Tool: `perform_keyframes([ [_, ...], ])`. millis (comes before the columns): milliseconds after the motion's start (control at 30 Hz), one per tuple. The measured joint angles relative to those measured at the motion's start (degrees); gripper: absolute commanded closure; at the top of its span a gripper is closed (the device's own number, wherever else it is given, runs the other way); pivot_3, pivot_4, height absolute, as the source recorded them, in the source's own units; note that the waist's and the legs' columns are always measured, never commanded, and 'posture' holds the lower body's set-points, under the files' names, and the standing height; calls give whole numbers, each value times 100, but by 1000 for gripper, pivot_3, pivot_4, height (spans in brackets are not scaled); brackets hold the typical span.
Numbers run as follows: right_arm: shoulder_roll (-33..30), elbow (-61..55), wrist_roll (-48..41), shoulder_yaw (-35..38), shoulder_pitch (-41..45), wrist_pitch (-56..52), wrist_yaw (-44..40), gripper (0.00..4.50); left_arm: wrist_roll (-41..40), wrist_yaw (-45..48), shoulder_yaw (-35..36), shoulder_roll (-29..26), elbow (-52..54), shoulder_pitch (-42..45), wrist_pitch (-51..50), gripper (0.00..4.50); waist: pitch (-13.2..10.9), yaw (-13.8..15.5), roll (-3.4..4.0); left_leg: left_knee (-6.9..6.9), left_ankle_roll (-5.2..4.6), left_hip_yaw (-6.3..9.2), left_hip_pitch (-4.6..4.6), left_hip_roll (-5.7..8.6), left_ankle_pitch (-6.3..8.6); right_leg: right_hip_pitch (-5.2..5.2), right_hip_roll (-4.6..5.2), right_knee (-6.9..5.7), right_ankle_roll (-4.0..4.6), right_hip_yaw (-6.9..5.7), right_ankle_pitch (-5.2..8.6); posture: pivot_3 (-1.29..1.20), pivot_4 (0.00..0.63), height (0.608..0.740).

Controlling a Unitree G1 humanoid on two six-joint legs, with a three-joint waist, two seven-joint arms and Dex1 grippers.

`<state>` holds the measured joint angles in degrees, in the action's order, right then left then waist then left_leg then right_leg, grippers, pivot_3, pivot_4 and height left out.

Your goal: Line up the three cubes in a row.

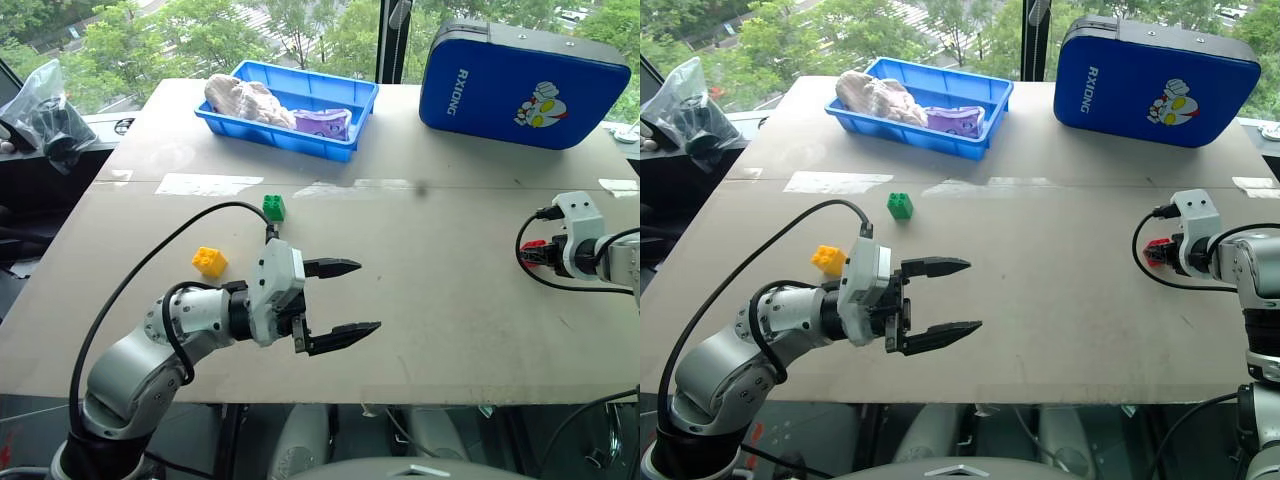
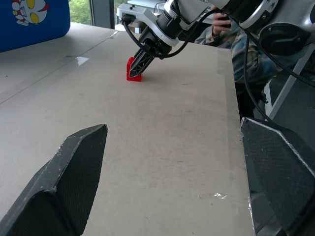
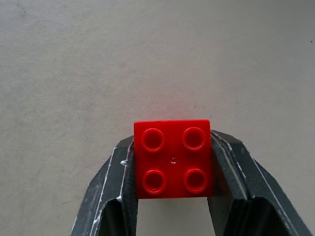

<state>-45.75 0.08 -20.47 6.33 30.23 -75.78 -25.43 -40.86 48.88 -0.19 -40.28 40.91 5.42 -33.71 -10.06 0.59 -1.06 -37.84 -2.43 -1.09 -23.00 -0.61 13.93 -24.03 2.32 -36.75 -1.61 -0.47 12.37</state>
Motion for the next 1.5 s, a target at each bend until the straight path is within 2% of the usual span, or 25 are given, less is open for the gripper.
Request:
perform_keyframes([
  [167, -286, -367, -99, -400, -122, 749, -778, 3189, -64, -28, 110, -91, 50, -341, -7, 0, -1, -47, 2, 2, 0, -6, 3, -3, 0, -3, -1, 0, -3, 5, 2, 0, 150, 740],
  [267, -522, -1150, -255, -733, -134, 1791, -1784, 3189, 63, 29, 339, -119, 44, -850, 243, 0, -2, -117, 4, 8, 0, -5, 4, -16, 1, -8, -9, 0, -4, 4, 2, 0, 150, 740],
  [367, -728, -1480, -61, -1585, 111, 2860, -2861, 3189, 263, 213, 573, -227, 9, -1395, 557, 0, -3, -136, 3, 11, 1, -7, 10, -30, 1, -8, -18, 0, -2, 2, 3, 0, 150, 740],
  [533, -471, -967, 943, -3143, 1063, 4000, -3840, 3189, 140, 355, 832, -336, -10, -1481, 578, 0, -4, -121, 2, 7, 2, -10, 13, -35, 0, -11, -17, -2, 7, 2, -2, 0, 150, 740],
  [667, -27, -236, 1503, -3760, 1492, 4581, -4216, 3189, 114, 446, 946, -426, 0, -1646, 587, 0, -6, -122, -1, 7, 4, -22, 1, -34, 1, -20, -11, 2, 28, 8, -15, 0, 150, 740],
  [967, 512, 887, 2123, -3942, 1924, 5230, -4753, 3189, 27, 459, 1329, -458, 61, -2164, 598, 0, -7, -123, 0, 11, 4, -21, 1, -34, 1, -23, -7, 1, 31, 6, -16, 0, 150, 740],
  [1467, 1059, 1449, 2447, -3937, 2202, 5396, -5181, 3189, 121, 535, 1502, -450, 98, -2551, 893, 0, -7, -125, 0, 11, 5, -22, 5, -34, 1, -23, 3, -2, 33, 5, -18, 0, 150, 740],
  [1500, 1065, 1459, 2461, -3935, 2202, 5399, -5181, 2689, 133, 543, 1502, -449, 97, -2574, 906, 0, -6, -126, 0, 11, 5, -22, 5, -34, 1, -23, 15, -2, 33, 5, -18, 0, 150, 740],
])
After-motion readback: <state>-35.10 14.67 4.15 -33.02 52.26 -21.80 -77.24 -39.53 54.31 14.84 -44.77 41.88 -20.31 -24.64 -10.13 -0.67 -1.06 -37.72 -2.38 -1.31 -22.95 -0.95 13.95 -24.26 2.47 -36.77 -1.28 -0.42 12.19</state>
